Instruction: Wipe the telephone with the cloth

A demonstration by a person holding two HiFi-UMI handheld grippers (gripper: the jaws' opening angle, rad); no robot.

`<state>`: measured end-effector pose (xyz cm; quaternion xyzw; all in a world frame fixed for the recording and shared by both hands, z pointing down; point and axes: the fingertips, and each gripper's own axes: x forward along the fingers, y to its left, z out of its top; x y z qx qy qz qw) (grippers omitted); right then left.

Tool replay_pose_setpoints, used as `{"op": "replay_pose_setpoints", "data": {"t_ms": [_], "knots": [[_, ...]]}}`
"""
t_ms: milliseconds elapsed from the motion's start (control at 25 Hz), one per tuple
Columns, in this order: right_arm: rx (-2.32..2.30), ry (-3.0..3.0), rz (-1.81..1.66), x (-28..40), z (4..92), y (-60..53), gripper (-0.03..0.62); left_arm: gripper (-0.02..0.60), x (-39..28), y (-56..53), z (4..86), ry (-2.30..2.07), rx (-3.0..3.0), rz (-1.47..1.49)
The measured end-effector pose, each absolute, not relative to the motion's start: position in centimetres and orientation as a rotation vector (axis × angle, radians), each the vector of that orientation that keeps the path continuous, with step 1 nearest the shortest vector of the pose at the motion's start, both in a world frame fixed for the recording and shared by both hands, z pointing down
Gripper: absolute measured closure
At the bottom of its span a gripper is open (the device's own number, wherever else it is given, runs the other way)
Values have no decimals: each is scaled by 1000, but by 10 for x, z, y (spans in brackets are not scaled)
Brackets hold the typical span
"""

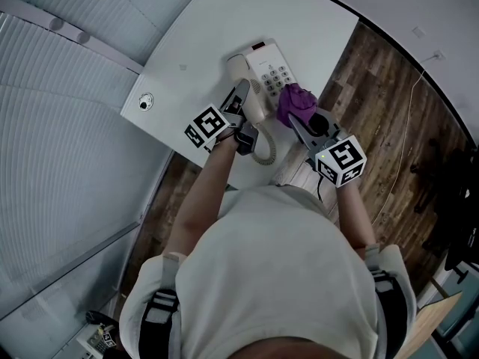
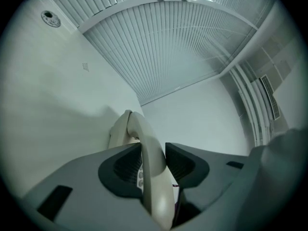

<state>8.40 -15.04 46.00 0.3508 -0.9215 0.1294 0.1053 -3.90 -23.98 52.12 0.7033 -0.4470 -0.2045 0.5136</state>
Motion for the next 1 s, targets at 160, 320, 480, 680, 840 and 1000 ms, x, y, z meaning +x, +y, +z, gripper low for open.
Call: {"op": "replay_pose_setpoints", "data": {"t_ms": [160,320,480,680,840,1000], "knots": [[1033,-2716,388,85,460,-151,511,414,-35,-242,522,-1121,1721,-434],[1036,-2712,398,86,461,-152,511,416,-31,-245,525,-1137,1731,-394],[1046,-2716,406,87,460,-154,511,417,-21,-247,530,-1136,1748,-333],[1047,-2717,410,88,461,-155,511,420,-14,-247,535,-1131,1748,-300],[1046,-2722,418,87,461,-154,511,412,-17,-249,538,-1128,1716,-312],[1038,-2729,419,86,461,-152,511,374,-21,-249,536,-1119,1715,-335]]}}
